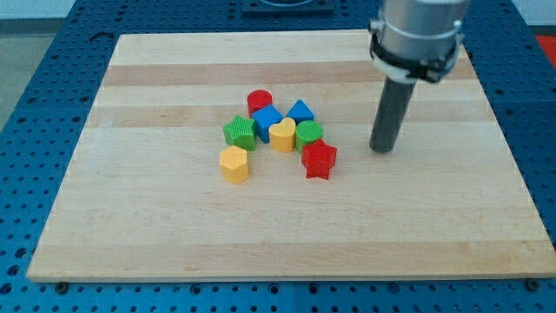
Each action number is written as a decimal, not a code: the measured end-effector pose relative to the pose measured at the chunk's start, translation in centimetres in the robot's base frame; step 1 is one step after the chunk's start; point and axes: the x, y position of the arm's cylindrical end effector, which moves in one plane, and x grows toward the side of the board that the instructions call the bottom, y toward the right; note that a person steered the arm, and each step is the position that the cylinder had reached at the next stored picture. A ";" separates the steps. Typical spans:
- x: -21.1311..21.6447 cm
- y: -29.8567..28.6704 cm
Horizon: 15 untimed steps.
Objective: Push the red circle closer to the yellow hexagon
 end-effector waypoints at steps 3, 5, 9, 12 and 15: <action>-7.4 -6.9; -6.9 -15.9; -7.2 -24.1; 1.1 -24.2; 0.3 -30.3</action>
